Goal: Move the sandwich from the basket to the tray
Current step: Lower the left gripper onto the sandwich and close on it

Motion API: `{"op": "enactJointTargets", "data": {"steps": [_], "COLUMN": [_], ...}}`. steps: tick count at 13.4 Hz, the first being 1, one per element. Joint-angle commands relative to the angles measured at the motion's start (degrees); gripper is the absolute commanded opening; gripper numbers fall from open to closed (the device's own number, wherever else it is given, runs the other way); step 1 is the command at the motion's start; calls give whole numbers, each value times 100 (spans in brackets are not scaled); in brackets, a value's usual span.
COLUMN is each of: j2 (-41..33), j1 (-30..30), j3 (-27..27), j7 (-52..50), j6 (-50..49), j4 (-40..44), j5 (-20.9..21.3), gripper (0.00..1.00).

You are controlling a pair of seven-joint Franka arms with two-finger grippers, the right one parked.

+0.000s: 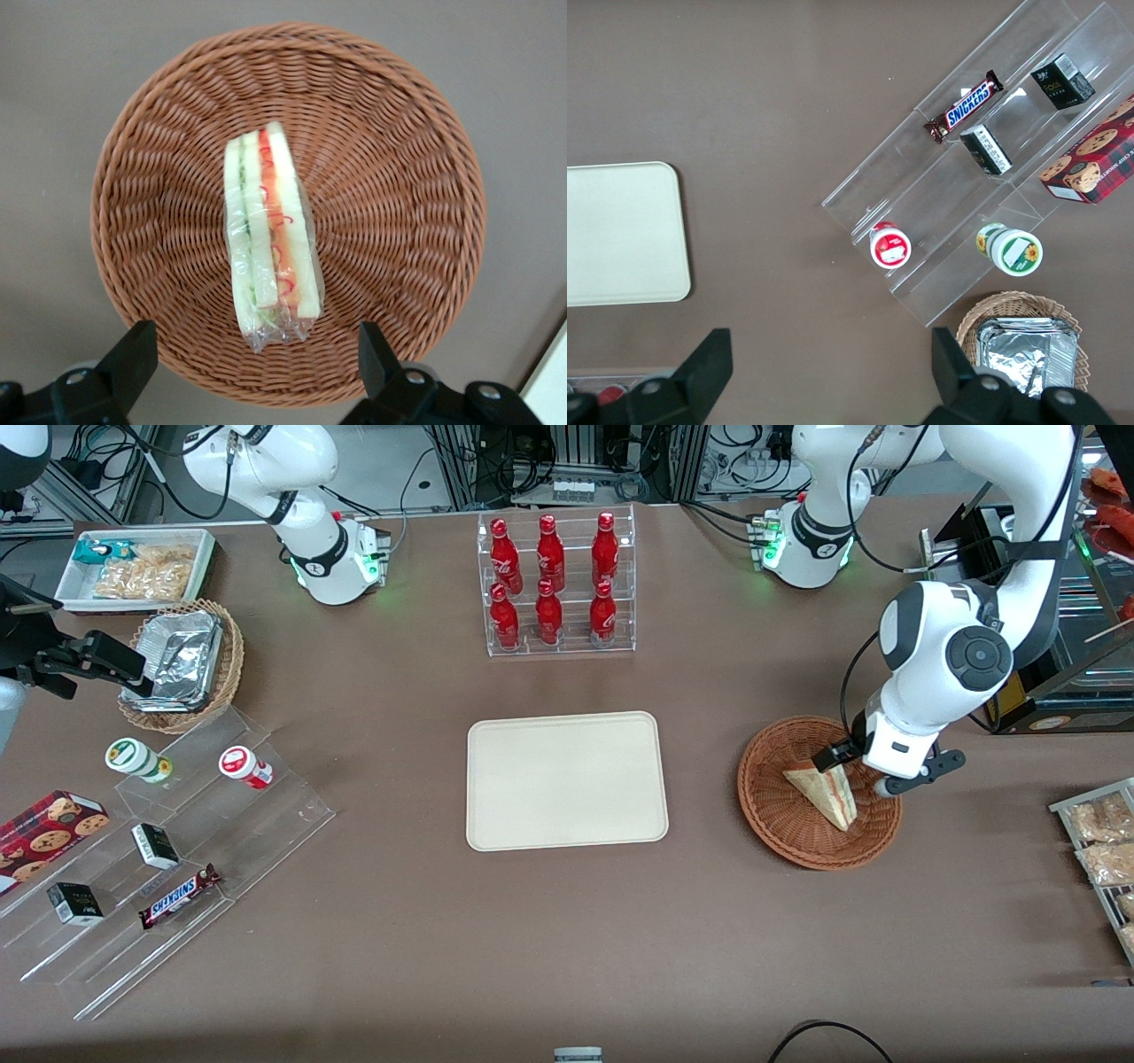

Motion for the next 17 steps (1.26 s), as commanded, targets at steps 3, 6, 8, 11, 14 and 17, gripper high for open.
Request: {"op": "enactJointTargets", "data": {"steps": [3, 6, 8, 11, 14, 17], "j2": [121, 165, 314, 604, 815, 798], "j1": [-13, -5, -5, -5, -5, -5], "j3": [-7, -7, -7, -15, -15, -15], "j7": [-1508, -1518, -1553, -1667, -1685, -1798], "j6": [257, 257, 300, 555, 810, 732], "j4": [-83, -153, -153, -153, -180, -162], "j5": [10, 1, 1, -34, -34, -34], "gripper": [100, 100, 100, 100, 100, 44]}}
